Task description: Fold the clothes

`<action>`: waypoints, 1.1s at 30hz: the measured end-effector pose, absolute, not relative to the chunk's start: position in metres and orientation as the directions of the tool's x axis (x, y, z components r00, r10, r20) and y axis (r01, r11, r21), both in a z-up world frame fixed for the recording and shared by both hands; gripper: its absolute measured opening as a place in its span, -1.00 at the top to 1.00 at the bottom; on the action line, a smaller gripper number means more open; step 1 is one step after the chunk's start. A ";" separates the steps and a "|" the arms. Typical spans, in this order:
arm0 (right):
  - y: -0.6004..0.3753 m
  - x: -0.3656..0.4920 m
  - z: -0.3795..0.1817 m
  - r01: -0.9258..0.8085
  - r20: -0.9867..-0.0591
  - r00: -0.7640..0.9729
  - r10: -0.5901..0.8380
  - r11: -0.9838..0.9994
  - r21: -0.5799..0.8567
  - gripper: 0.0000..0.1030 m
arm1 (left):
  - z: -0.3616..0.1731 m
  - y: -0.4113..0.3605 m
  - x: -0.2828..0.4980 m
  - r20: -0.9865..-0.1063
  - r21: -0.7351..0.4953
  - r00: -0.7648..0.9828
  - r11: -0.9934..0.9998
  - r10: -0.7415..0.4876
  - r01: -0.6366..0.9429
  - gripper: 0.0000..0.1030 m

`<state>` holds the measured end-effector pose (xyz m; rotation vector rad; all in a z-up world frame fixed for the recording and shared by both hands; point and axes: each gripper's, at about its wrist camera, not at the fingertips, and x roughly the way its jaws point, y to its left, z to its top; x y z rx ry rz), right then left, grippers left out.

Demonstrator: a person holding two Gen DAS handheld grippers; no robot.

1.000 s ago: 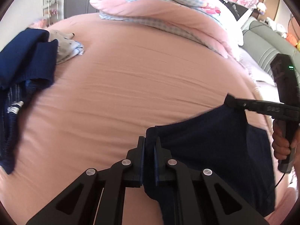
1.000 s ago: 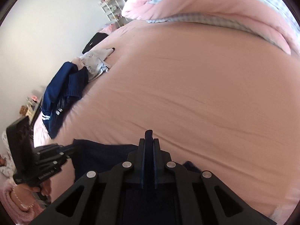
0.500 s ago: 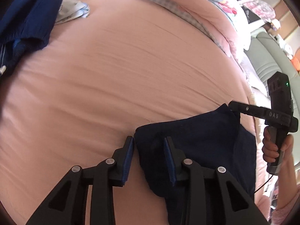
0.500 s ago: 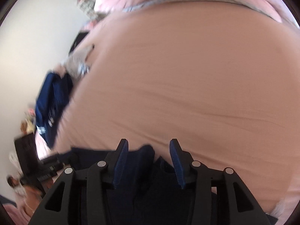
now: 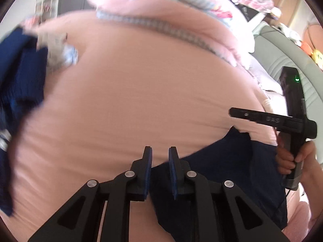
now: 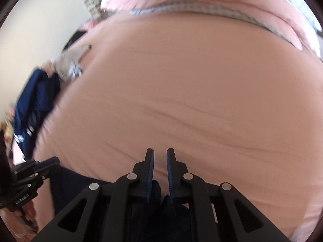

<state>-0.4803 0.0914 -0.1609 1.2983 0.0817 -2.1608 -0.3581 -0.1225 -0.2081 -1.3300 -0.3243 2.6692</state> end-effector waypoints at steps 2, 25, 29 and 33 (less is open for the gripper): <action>0.097 -0.461 -0.141 0.559 -0.807 -0.332 -0.489 -0.791 0.249 0.78 | -0.204 -0.110 -0.347 -0.783 -0.237 -0.561 -0.963 0.270 -0.133 0.72; 0.084 -0.447 -0.180 0.551 -0.866 -0.254 -0.431 -0.800 0.237 0.78 | -0.228 -0.099 -0.354 -0.762 -0.241 -0.571 -0.952 0.305 -0.187 0.65; 0.093 -0.406 -0.152 0.571 -0.862 -0.262 -0.434 -0.790 0.224 0.77 | -0.223 -0.090 -0.342 -0.801 -0.213 -0.514 -0.948 0.308 -0.236 0.58; 0.103 -0.358 -0.138 0.584 -0.867 -0.262 -0.423 -0.785 0.207 0.65 | -0.225 -0.066 -0.303 -0.857 -0.198 -0.425 -0.947 0.293 -0.253 0.58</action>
